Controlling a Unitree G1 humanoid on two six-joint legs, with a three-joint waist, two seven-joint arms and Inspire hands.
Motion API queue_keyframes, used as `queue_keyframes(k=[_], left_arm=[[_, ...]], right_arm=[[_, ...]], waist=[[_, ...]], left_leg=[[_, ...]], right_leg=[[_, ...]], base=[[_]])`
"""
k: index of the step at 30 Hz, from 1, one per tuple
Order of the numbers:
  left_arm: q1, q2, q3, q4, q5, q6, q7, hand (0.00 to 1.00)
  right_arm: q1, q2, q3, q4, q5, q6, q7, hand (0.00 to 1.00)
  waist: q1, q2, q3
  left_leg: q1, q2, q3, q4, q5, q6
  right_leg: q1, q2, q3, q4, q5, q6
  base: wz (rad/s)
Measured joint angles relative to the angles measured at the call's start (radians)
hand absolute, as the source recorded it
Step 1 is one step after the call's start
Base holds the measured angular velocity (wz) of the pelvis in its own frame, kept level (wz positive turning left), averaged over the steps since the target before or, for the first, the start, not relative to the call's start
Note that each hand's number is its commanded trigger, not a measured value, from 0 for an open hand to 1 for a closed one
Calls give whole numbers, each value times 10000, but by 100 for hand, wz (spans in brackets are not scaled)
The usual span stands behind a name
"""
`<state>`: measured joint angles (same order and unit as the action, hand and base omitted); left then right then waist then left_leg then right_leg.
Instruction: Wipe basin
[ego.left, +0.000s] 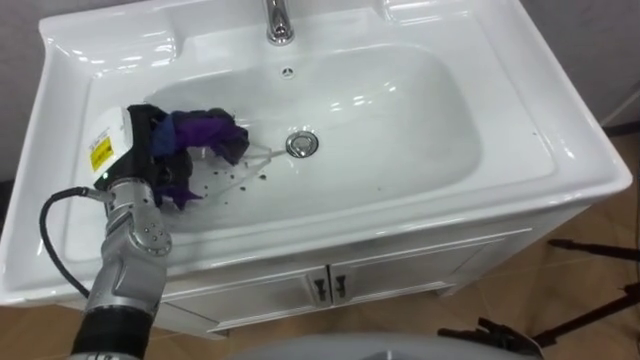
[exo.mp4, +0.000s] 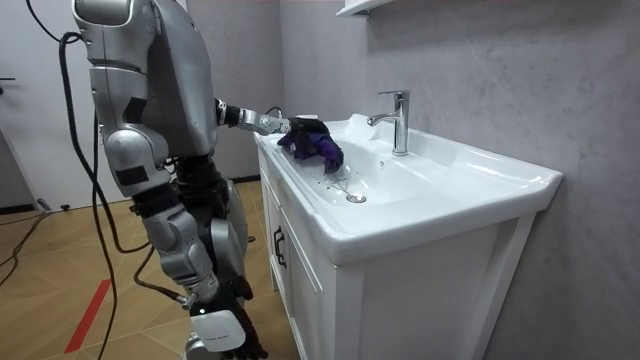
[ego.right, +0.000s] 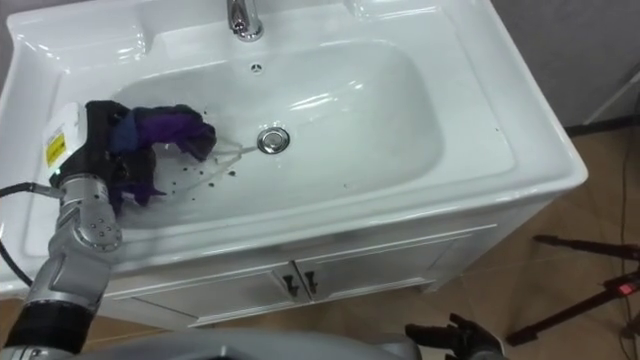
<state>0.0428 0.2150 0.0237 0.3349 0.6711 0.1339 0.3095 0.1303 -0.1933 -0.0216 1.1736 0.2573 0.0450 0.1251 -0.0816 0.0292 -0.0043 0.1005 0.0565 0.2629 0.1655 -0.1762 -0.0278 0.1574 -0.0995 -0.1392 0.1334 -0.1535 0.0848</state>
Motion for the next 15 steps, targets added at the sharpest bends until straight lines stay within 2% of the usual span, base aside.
queue_keyframes(k=[7,15], left_arm=[[-4,-8,-275,454,196,-39,-115,100],[-120,-10,-261,481,303,81,-516,100]], right_arm=[[-71,-45,-3,59,31,0,-16,0],[-100,-57,-3,26,119,133,-18,0]], waist=[[-55,118,33],[-46,128,43]], left_leg=[[-3,2,5,25,0,0],[-53,10,20,13,-1,-2]], right_leg=[[-2,1,10,0,0,0],[-129,10,26,5,0,0]], base=[[0],[0]])
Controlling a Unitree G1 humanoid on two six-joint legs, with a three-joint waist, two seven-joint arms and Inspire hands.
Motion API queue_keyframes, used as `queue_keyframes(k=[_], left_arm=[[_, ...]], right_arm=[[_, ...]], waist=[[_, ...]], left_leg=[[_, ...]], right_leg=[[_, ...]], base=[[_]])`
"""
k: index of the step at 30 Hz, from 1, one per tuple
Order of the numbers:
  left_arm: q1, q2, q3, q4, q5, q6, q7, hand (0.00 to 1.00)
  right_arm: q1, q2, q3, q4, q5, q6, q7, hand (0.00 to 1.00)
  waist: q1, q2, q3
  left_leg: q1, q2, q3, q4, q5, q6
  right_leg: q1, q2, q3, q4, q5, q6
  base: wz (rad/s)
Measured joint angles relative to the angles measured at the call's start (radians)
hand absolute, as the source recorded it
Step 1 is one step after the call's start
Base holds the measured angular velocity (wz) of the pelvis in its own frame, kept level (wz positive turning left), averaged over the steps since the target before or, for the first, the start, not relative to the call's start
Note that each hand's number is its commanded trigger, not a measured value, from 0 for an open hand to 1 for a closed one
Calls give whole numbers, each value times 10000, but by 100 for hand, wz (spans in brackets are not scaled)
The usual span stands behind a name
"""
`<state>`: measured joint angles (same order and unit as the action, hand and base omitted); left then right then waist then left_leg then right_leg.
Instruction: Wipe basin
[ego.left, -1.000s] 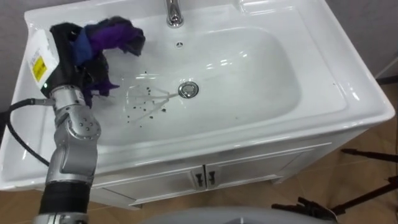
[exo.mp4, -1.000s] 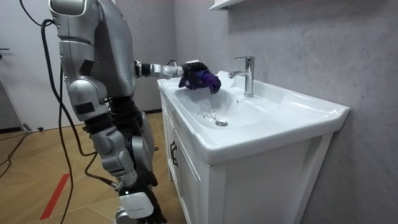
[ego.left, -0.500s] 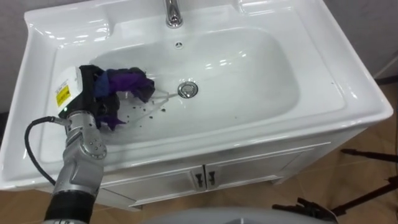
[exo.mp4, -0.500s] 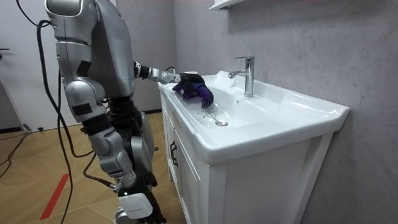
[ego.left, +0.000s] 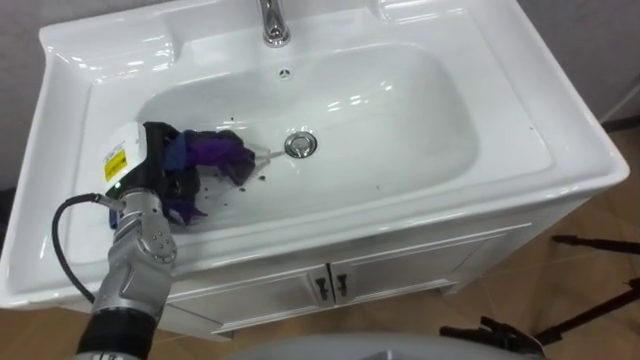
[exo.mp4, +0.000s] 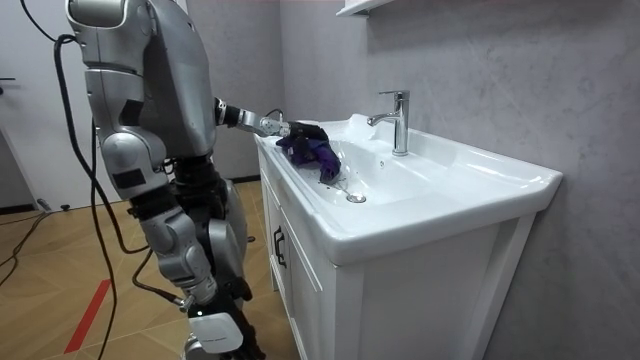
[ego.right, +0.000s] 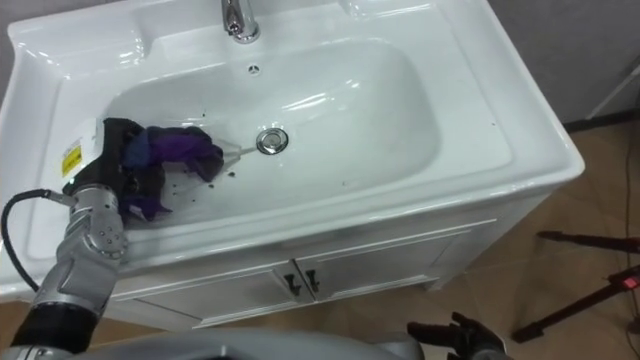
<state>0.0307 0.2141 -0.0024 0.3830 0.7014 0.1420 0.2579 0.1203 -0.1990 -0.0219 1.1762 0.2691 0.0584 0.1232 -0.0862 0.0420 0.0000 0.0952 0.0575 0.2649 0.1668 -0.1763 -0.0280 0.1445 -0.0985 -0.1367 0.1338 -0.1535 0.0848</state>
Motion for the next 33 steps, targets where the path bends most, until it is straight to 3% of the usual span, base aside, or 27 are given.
queue_keyframes(k=[9,17,21,29,33], left_arm=[[-618,10,-9,263,2,445,-1055,100],[-1460,153,0,1384,-370,623,-2163,100],[-1845,456,33,1685,-647,864,-3038,100],[-2748,502,411,2421,-1252,1540,-4269,100],[-3314,724,412,3189,-2350,1830,-4771,100]], right_arm=[[-21,14,9,-115,-39,90,-3,0],[-150,-17,-244,-108,-472,93,21,0],[-201,-22,-585,-119,-482,311,125,0],[-215,-13,-817,-377,-760,756,119,0],[-220,-12,-987,-493,-837,950,95,0]], waist=[[-9,0,-2],[-304,234,-14],[-434,331,-31],[-429,387,-50],[-452,504,-39]], left_leg=[[-119,4,20,19,0,0],[-122,6,32,27,-1,2],[-124,8,81,29,-1,2],[-141,13,165,33,-6,8],[-136,14,217,18,-11,13]], right_leg=[[-52,5,-15,11,1,-1],[-67,2,-5,14,2,-3],[-93,4,55,16,2,-3],[-208,8,240,46,4,-6],[-231,10,269,68,5,-9]], base=[[0],[0],[-3],[-5],[-3]])
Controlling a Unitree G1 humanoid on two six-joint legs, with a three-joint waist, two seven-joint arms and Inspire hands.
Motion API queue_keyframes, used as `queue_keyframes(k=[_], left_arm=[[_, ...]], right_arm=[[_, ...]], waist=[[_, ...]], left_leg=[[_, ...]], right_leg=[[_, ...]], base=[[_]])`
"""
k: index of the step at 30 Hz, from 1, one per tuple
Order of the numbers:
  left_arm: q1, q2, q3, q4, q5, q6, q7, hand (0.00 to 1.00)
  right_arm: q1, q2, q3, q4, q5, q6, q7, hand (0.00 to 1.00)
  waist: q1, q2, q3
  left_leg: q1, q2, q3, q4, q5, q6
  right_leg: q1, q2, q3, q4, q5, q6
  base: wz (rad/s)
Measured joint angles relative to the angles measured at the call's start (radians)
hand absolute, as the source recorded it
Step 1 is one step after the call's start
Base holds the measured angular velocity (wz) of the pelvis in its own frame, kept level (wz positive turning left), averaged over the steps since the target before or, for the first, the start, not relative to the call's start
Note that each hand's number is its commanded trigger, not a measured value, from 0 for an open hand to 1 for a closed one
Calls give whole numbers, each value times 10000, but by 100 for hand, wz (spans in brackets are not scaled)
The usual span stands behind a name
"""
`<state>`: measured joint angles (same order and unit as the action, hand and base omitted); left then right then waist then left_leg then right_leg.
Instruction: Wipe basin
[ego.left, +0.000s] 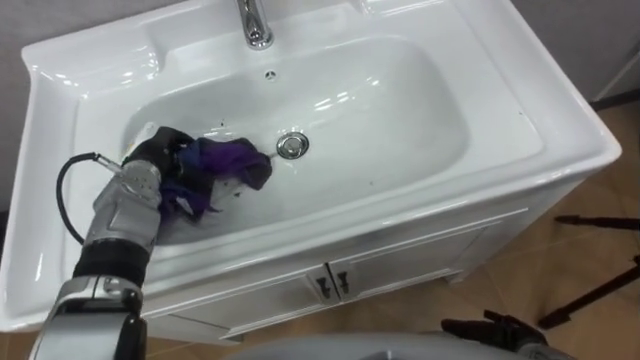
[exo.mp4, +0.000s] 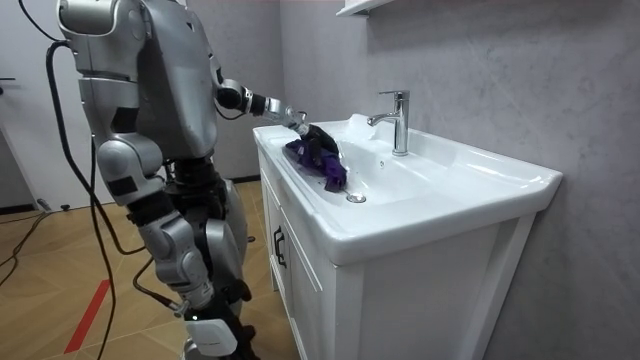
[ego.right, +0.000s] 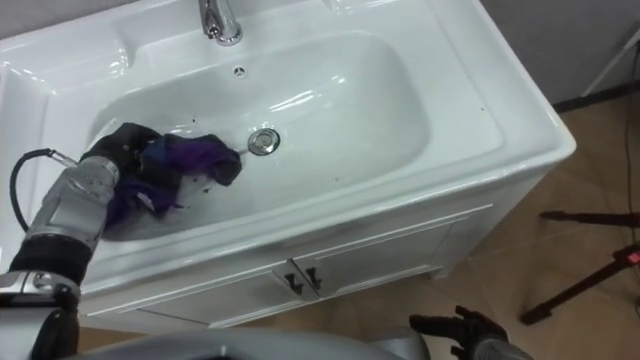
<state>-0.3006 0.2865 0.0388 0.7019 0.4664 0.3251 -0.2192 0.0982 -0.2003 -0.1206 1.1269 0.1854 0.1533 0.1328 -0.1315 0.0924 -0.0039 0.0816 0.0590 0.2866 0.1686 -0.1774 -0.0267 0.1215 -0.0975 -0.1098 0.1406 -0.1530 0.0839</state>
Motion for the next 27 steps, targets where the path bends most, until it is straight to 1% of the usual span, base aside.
queue_keyframes(k=[4,6,9,11,16,20,22,23,25,26,27], left_arm=[[-343,89,60,305,-252,350,-466,100],[-395,103,73,327,-274,474,-732,100],[-423,102,277,328,-451,617,-1128,100],[-435,102,395,350,-459,631,-1253,100],[-588,89,391,708,-784,631,-1583,100],[-586,56,372,743,-814,646,-1715,100],[-585,-26,316,719,-832,667,-1771,100],[-586,-33,272,714,-831,667,-1778,100],[-602,-60,69,648,-820,683,-1766,100],[-637,-72,-31,647,-820,682,-1767,100],[-684,-147,-117,644,-820,680,-1783,100]], right_arm=[[12,23,-259,-58,2,211,-61,0],[12,65,-325,-66,1,226,-120,0],[11,125,-411,-66,4,221,-148,0],[8,141,-461,-64,6,212,-187,0],[23,137,-489,-61,11,208,-242,0],[21,136,-478,-66,10,186,-297,0],[-13,161,-448,-67,37,132,-377,0],[-23,179,-402,-68,48,123,-406,0],[-110,216,-268,-64,111,98,-455,0],[-107,223,-229,-47,154,86,-458,0],[-108,224,-184,-34,186,33,-459,0]], waist=[[-30,45,-1],[-31,45,-1],[-55,21,14],[-81,6,23],[-102,0,21],[-155,9,18],[-327,5,25],[-354,2,27],[-603,-22,41],[-619,-33,49],[-637,-45,56]], left_leg=[[8,0,45,-2,0,0],[5,0,66,-2,0,0],[-9,0,84,4,0,1],[-9,0,84,6,0,1],[15,2,105,17,-1,2],[4,8,101,61,-11,14],[-53,5,22,122,-35,33],[-65,5,17,135,-36,34],[-186,3,-51,210,-43,45],[-183,3,-48,213,-42,45],[-177,3,-19,217,-42,46]], right_leg=[[-10,0,27,-4,0,-1],[-10,0,45,-6,-1,-1],[-15,0,48,-7,-1,-1],[-16,0,48,-6,-1,-1],[-54,-1,148,0,-2,-3],[-49,-2,168,14,-1,-6],[-21,-13,107,29,-1,-6],[-24,-14,100,33,-1,-6],[-49,-15,129,79,-1,-6],[-54,-15,150,83,-1,-5],[-59,-14,200,87,-1,-5]], base=[[-1],[0],[0],[0],[-4],[0],[10],[10],[10],[0],[-5]])
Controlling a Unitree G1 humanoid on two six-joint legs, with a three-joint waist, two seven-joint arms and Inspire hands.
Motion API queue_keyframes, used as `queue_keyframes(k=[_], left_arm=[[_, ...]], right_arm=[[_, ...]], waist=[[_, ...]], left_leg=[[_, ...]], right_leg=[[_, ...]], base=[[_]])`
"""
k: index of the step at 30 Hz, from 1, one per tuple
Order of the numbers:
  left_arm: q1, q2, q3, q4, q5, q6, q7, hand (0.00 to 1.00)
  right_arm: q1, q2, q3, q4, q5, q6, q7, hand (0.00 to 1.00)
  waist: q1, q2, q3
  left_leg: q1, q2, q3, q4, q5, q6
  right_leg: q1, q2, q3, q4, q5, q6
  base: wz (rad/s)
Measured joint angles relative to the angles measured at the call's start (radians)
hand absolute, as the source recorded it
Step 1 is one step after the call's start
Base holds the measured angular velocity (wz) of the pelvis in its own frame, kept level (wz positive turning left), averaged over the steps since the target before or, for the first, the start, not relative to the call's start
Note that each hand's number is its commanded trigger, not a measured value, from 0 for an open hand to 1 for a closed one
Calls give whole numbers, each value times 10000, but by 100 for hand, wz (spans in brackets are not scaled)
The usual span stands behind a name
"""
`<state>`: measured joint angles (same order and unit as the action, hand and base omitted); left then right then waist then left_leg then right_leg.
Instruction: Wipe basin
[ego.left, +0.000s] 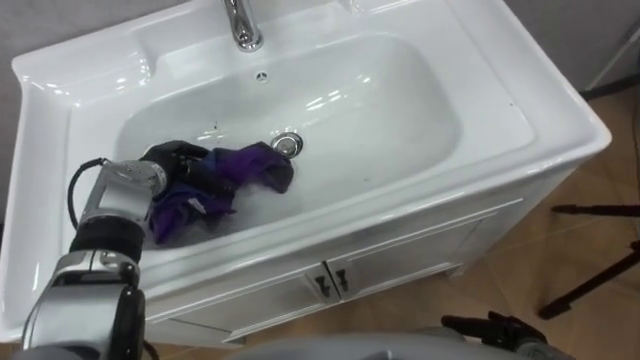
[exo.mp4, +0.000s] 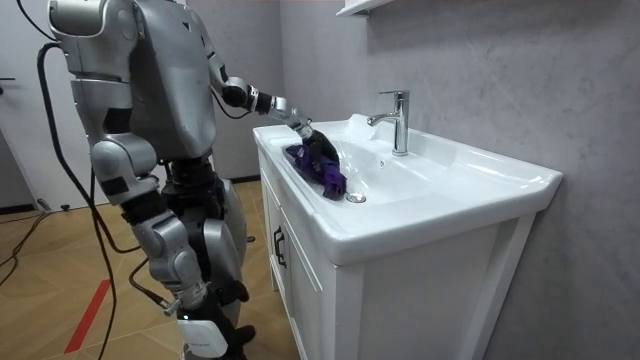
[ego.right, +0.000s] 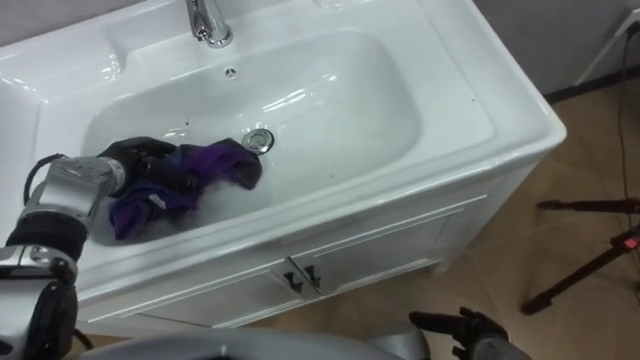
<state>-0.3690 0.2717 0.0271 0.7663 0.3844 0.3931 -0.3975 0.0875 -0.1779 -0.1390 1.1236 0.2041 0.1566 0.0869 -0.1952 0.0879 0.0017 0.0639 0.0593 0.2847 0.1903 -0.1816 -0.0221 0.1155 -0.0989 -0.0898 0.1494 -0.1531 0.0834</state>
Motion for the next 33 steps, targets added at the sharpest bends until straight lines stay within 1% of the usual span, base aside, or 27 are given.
queue_keyframes(k=[2,4,5,7,8,10,12,14,16,18,20,22,25,27,29,31,33], left_arm=[[-107,-70,-238,-6,19,0,-88,100],[-248,-141,-543,-15,35,0,-94,100],[-278,-180,-671,-52,92,0,-92,100],[-304,-358,-1087,-303,465,-24,-111,100],[-340,-389,-1199,-302,543,-26,-120,100],[-373,-530,-1457,-447,960,-70,-140,100],[-380,-614,-1522,-650,1155,-127,-214,100],[-388,-617,-1521,-698,1417,-177,-240,100],[-481,-613,-1522,-801,1812,-237,-219,100],[-649,-613,-1525,-795,1890,-286,-175,100],[-803,-615,-1530,-785,2043,-376,-59,100],[-1035,-616,-1712,-786,2488,-487,-32,100],[-1278,-621,-1912,-798,2785,-549,4,100],[-1319,-632,-1953,-798,2854,-549,54,100],[-1325,-671,-1969,-798,2862,-561,164,100],[-1331,-706,-1976,-798,2907,-758,235,100],[-1364,-707,-2068,-799,3278,-820,292,100]], right_arm=[[-46,28,-5,93,11,-56,10,0],[-258,65,0,334,52,-82,4,0],[-289,66,1,391,107,-105,-2,0],[-422,88,11,590,241,-151,-16,0],[-480,89,19,658,240,-158,-16,0],[-581,94,21,861,229,-269,-9,0],[-598,95,13,962,246,-366,-15,0],[-679,94,-12,1214,285,-412,-68,0],[-701,98,-26,1408,301,-589,-230,0],[-724,86,-29,1600,306,-711,-416,0],[-715,80,-24,1653,344,-734,-559,0],[-630,57,-21,1672,421,-782,-669,0],[-615,52,-22,1763,616,-819,-839,0],[-638,48,-20,1872,704,-819,-846,0],[-636,49,-17,1931,746,-844,-842,0],[-631,46,-6,2021,810,-938,-840,0],[-575,26,-3,2120,891,-938,-854,0]], waist=[[-85,-16,11],[-295,-28,21],[-330,-28,21],[-518,-33,26],[-564,-31,28],[-786,-54,49],[-872,-62,66],[-1031,-63,70],[-1250,-38,85],[-1310,7,111],[-1350,41,139],[-1348,81,163],[-1409,134,192],[-1570,154,192],[-1638,171,187],[-1724,170,188],[-1808,175,186]], left_leg=[[1,1,12,44,0,2],[-17,2,11,71,-1,5],[-15,2,12,76,-2,6],[3,2,26,78,-2,8],[6,2,36,79,-1,9],[18,10,70,79,-1,9],[5,22,126,80,-3,8],[-13,24,129,81,-3,8],[-70,25,56,122,-15,21],[-110,24,36,155,-32,31],[-107,23,37,156,-32,31],[-64,22,85,133,-32,31],[-40,12,129,66,-30,30],[-31,13,134,56,-29,30],[-15,12,151,42,-29,30],[-19,11,146,40,-29,30],[-51,11,143,42,-29,30]], right_leg=[[-5,-3,18,2,0,0],[-30,-6,5,3,0,0],[-28,-6,14,6,0,0],[-16,-7,65,11,1,-1],[-16,-7,74,11,1,-1],[-26,-5,90,12,1,-2],[-70,2,133,11,2,-4],[-91,11,218,11,6,-10],[-113,12,220,10,10,-16],[-132,12,237,11,12,-19],[-134,12,259,10,14,-22],[-133,16,327,10,14,-22],[-149,15,326,7,14,-21],[-147,14,330,6,13,-21],[-154,14,334,3,13,-21],[-167,14,330,4,13,-20],[-199,14,328,4,13,-20]], base=[[-2],[0],[0],[0],[0],[-5],[-8],[-3],[3],[3],[-2],[-6],[-3],[0],[-2],[0],[0]])
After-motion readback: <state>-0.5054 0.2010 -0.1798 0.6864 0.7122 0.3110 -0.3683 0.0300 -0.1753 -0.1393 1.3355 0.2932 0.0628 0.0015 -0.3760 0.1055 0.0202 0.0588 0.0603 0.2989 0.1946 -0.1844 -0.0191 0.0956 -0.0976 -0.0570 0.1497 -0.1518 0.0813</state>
